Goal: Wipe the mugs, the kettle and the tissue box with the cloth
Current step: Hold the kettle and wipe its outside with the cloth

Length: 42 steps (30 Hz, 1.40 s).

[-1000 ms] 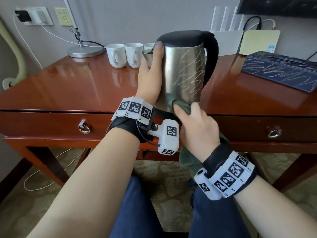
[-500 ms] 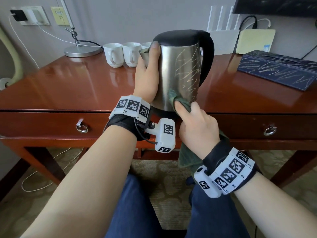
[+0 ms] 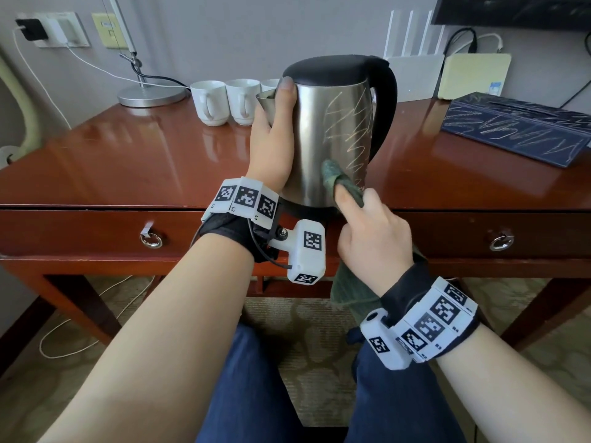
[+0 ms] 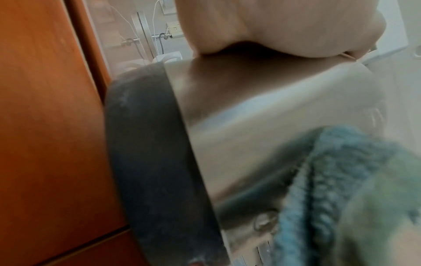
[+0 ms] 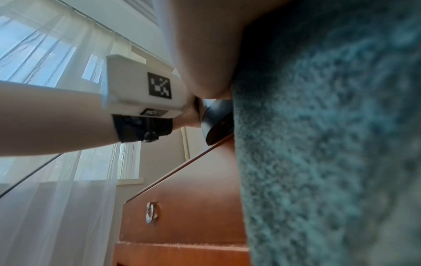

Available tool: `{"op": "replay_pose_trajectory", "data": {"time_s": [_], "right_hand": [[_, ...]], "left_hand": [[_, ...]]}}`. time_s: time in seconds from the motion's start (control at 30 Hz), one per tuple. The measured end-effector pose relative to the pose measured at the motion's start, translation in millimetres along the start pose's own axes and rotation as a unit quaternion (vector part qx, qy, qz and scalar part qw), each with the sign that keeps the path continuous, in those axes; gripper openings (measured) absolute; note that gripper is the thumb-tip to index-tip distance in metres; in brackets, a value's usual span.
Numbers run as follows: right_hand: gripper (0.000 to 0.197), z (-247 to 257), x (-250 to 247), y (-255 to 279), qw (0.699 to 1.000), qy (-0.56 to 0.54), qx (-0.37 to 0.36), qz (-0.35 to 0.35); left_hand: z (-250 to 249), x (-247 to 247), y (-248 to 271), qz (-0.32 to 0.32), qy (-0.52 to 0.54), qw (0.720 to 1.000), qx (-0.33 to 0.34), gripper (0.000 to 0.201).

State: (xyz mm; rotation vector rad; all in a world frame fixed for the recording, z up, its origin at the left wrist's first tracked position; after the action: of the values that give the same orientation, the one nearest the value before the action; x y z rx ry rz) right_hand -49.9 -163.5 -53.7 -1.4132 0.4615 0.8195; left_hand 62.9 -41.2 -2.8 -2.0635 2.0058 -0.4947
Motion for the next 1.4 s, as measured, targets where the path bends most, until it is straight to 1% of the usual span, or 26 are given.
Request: {"op": "replay_pose_trajectory", "data": {"time_s": [0.07,0.17,0.23,0.33,0.43,0.57,0.67,0.8,0.9,0.97,1.07,1.17,1.2,1.3,1.33,1.37,1.4], "right_hand": [[0.053,-9,-6,-4,1.0,-0.014,0.022,-0.017],[0.057,-12,-4,-1,0.999,-0.021,0.037,-0.01],[0.055,-5,4,6,0.999,-0.017,0.027,0.014],[0.057,9,13,9,0.999,0.0,-0.011,0.047],[0.058,18,2,-4,0.998,0.02,-0.041,0.031],[0.061,9,-24,-26,1.0,-0.011,-0.014,-0.015],[0.059,4,-25,-22,1.0,-0.008,-0.001,-0.005],[0.061,15,-9,-9,0.999,0.002,-0.031,0.028],[0.061,22,-12,-17,0.999,0.005,-0.054,0.008],[0.061,23,-21,-27,0.998,0.005,-0.053,-0.014],[0.062,17,-31,-36,0.999,-0.005,-0.034,-0.026],[0.059,13,-29,-31,1.0,-0.002,-0.02,-0.02],[0.058,13,-26,-28,1.0,0.0,-0.021,-0.012],[0.062,17,-18,-22,0.999,-0.007,-0.034,0.012],[0.063,19,-19,-24,0.999,-0.007,-0.04,0.01],[0.063,20,-21,-27,0.999,-0.006,-0.045,0.005],[0.063,21,-25,-32,0.999,-0.003,-0.047,-0.003]], "left_hand": [[-1,0,1,-0.001,-0.001,1.0,0.003,0.053],[-3,0,0,-0.001,0.002,1.0,0.007,0.056],[-3,0,1,0.0,0.002,1.0,0.009,0.052],[-5,1,2,0.005,0.001,1.0,0.015,0.046],[-6,1,2,0.01,-0.004,1.0,0.016,0.046],[-5,2,1,0.02,-0.007,1.0,0.016,0.052],[-3,1,0,0.017,-0.001,1.0,0.012,0.059],[-4,2,0,0.021,0.007,1.0,0.017,0.061],[-6,2,1,0.023,0.007,1.0,0.017,0.07],[-6,1,1,0.023,0.01,1.0,0.012,0.074],[-3,1,1,0.023,0.013,1.0,0.001,0.068],[-5,2,2,0.023,0.012,1.0,0.007,0.059],[-4,1,2,0.023,0.012,1.0,0.005,0.06],[0,0,1,0.019,0.012,1.0,-0.019,0.082],[1,0,0,0.02,0.013,0.999,-0.022,0.083],[0,0,0,0.023,0.015,0.999,-0.02,0.08],[0,1,0,0.025,0.017,0.999,-0.016,0.073]]}}
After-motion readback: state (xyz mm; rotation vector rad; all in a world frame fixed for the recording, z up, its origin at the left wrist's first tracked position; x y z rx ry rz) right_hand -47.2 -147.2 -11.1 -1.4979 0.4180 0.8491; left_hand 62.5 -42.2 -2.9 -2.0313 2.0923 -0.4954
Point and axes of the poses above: each hand's wrist, its own y-axis away from the middle knuckle, its own x-axis out of the palm, z = x × y, the point moved 9 cm from there along -y, towards the middle knuckle
